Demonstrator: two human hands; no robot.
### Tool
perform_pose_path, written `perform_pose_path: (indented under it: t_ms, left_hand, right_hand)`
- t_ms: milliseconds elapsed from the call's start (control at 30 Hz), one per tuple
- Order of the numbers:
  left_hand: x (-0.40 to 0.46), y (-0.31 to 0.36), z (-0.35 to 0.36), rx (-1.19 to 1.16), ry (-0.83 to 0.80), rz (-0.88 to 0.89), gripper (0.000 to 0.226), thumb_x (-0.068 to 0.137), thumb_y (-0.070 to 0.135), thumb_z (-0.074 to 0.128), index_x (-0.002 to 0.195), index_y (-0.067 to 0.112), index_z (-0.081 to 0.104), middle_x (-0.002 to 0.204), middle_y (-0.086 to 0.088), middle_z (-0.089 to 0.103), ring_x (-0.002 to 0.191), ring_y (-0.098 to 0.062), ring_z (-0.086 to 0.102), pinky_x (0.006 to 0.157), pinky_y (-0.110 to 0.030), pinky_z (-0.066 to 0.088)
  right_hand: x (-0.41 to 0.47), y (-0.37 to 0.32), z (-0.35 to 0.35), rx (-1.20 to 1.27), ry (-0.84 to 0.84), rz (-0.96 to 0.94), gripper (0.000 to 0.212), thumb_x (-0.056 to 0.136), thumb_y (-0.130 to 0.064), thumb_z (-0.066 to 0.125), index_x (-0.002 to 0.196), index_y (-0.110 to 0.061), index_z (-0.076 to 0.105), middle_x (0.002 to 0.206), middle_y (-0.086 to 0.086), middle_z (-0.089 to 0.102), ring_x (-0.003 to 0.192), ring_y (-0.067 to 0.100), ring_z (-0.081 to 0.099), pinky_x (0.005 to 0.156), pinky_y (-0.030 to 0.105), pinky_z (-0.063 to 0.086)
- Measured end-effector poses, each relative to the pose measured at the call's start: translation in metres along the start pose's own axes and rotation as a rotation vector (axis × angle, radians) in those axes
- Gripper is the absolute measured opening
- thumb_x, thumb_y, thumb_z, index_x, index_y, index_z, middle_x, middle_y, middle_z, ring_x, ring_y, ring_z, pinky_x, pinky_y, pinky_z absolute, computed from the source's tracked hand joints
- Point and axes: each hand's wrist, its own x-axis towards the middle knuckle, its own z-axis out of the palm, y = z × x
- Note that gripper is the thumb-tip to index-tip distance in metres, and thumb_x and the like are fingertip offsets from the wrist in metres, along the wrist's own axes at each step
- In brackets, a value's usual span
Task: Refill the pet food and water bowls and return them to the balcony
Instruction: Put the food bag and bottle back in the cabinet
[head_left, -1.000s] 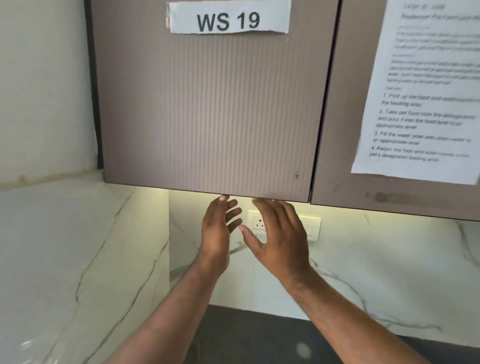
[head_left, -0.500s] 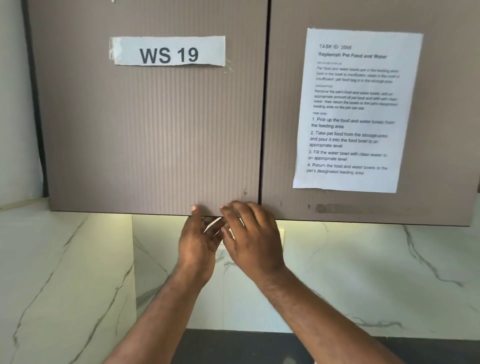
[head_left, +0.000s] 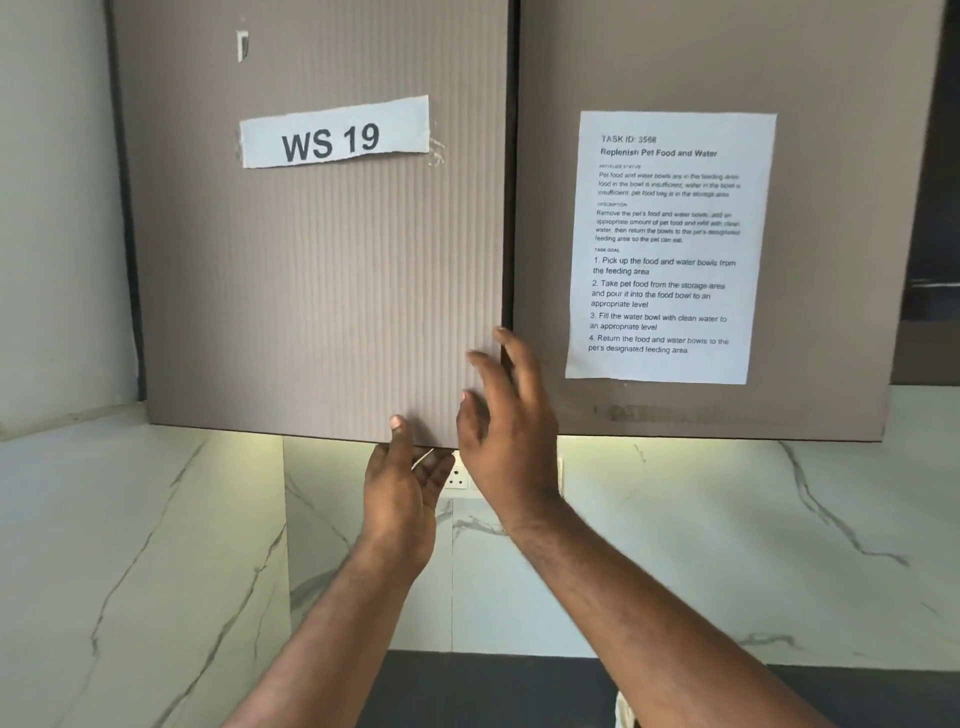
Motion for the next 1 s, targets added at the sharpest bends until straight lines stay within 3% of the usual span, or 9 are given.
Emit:
perform_pose_path:
  t_ms: [67, 133, 200, 300, 400, 467, 667, 900, 1000]
  left_hand:
    - [-0.016, 0.007, 0.003, 0.051, 0.03, -0.002, 0.062, 0.105, 0.043, 0.055, 0.144, -0.005, 0.044, 0.103, -0.01, 0.066, 0.089, -0.021, 0.07, 0.102, -0.041, 0.055]
    - [-0.033, 0.011, 0.0, 0.245, 0.139, 0.085, 0.065, 0.101, 0.037, 0.064, 0.152, 0.01, 0.034, 0.128, -0.01, 0.059, 0.105, -0.019, 0.067, 0.101, -0.037, 0.053]
    - [-0.051, 0.017, -0.009, 0.495, 0.215, 0.297, 0.079, 0.095, 0.027, 0.073, 0.157, 0.025, 0.024, 0.15, -0.005, 0.039, 0.131, -0.021, 0.052, 0.109, -0.041, 0.046]
    - [-0.068, 0.03, -0.033, 0.835, 0.028, 0.694, 0.088, 0.086, 0.015, 0.078, 0.157, 0.031, 0.028, 0.159, 0.004, 0.029, 0.148, -0.019, 0.029, 0.115, -0.038, 0.035]
    - [-0.081, 0.044, -0.049, 1.078, -0.204, 0.867, 0.09, 0.081, 0.014, 0.083, 0.156, 0.029, 0.037, 0.164, 0.004, 0.026, 0.15, -0.015, 0.023, 0.109, -0.028, 0.03]
    - [-0.088, 0.051, -0.057, 1.178, -0.278, 0.95, 0.092, 0.078, 0.02, 0.087, 0.156, 0.031, 0.038, 0.166, 0.001, 0.027, 0.15, -0.019, 0.025, 0.11, -0.029, 0.031]
    - [-0.112, 0.081, -0.078, 1.142, -0.186, 1.12, 0.081, 0.074, 0.018, 0.088, 0.145, 0.019, 0.049, 0.154, -0.008, 0.045, 0.139, -0.028, 0.042, 0.109, -0.052, 0.046]
    - [-0.122, 0.127, -0.109, 1.099, -0.099, 1.381, 0.053, 0.089, 0.02, 0.077, 0.134, 0.016, 0.049, 0.134, -0.022, 0.059, 0.121, -0.036, 0.057, 0.103, -0.033, 0.045]
    - [-0.124, 0.143, -0.124, 1.043, -0.085, 1.474, 0.04, 0.098, 0.03, 0.065, 0.129, 0.007, 0.054, 0.128, -0.024, 0.062, 0.117, -0.038, 0.06, 0.093, -0.044, 0.054]
  right_hand:
    - [0.003, -0.01, -0.004, 0.017, 0.022, 0.039, 0.037, 0.091, -0.003, 0.067, 0.128, -0.005, 0.067, 0.151, 0.013, 0.05, 0.134, 0.028, 0.058, 0.101, 0.042, 0.057]
    - [0.002, -0.019, -0.009, -0.004, 0.019, 0.077, 0.038, 0.092, -0.004, 0.069, 0.13, -0.005, 0.067, 0.15, 0.015, 0.05, 0.131, 0.027, 0.059, 0.1, 0.04, 0.057]
    - [0.001, -0.03, -0.015, -0.03, 0.011, 0.091, 0.039, 0.092, -0.004, 0.07, 0.131, -0.005, 0.066, 0.148, 0.016, 0.051, 0.129, 0.026, 0.058, 0.1, 0.039, 0.057]
    - [-0.002, -0.054, -0.023, -0.069, 0.029, 0.089, 0.039, 0.091, -0.004, 0.071, 0.13, -0.005, 0.067, 0.145, 0.017, 0.053, 0.128, 0.024, 0.058, 0.101, 0.037, 0.056]
    - [-0.008, -0.082, -0.034, -0.083, 0.041, 0.077, 0.041, 0.092, -0.005, 0.069, 0.133, -0.006, 0.067, 0.144, 0.016, 0.054, 0.131, 0.027, 0.059, 0.101, 0.04, 0.057]
    - [-0.011, -0.105, -0.043, -0.086, 0.055, 0.061, 0.041, 0.092, -0.005, 0.07, 0.133, -0.006, 0.068, 0.144, 0.016, 0.054, 0.128, 0.027, 0.062, 0.098, 0.04, 0.059]
    - [-0.02, -0.17, -0.06, -0.086, 0.057, -0.019, 0.041, 0.092, -0.006, 0.073, 0.133, -0.004, 0.069, 0.142, 0.015, 0.057, 0.113, 0.03, 0.068, 0.089, 0.041, 0.062]
    - [-0.023, -0.234, -0.059, -0.041, 0.109, -0.148, 0.035, 0.09, 0.0, 0.067, 0.124, 0.004, 0.072, 0.13, 0.025, 0.062, 0.115, 0.036, 0.067, 0.094, 0.043, 0.058]
    - [-0.022, -0.256, -0.051, 0.038, 0.126, -0.189, 0.035, 0.086, 0.002, 0.064, 0.12, 0.005, 0.074, 0.125, 0.027, 0.063, 0.108, 0.037, 0.068, 0.086, 0.047, 0.058]
